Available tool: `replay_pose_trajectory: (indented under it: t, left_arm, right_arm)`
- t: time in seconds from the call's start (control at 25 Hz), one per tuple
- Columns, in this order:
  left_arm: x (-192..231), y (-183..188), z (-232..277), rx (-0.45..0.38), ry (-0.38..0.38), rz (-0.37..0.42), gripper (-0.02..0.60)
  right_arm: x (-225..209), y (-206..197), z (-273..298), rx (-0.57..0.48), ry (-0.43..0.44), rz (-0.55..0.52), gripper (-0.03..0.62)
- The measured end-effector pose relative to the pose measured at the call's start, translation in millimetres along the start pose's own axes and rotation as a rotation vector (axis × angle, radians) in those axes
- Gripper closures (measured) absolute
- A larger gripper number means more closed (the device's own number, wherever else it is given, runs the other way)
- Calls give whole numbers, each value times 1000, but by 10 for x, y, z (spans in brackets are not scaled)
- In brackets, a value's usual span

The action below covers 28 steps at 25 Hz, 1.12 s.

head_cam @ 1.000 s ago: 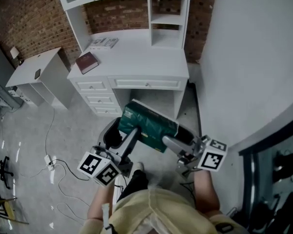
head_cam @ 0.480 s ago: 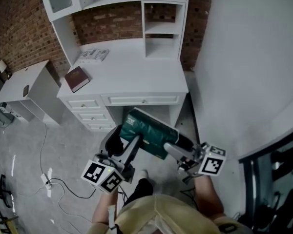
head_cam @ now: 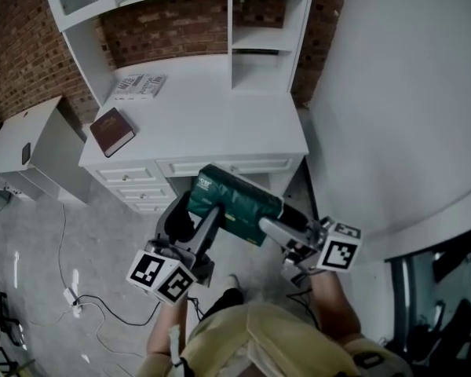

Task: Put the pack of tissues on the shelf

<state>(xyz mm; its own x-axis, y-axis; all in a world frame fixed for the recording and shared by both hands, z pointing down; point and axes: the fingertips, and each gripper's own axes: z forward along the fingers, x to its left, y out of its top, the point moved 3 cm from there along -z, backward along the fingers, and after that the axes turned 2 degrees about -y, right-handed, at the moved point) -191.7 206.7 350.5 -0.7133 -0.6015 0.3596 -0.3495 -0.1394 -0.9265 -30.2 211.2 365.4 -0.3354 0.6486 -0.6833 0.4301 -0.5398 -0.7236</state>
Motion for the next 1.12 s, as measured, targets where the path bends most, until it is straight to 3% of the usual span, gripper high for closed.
replay_pose_trajectory:
  t: [0.32,0.72,1.12]
  left_arm:
    - [860,276,196,-9,40,-31,287]
    - [1225,328,405,-24,57,-32,287]
    - [1559,334,1454,-77,79,-10,286]
  right_arm:
    - [-286,164,904,56,-8,26,286]
    - [-552,310,1268,86,11,22,286]
    - [-1400,1085,1529,118,64,-10,286]
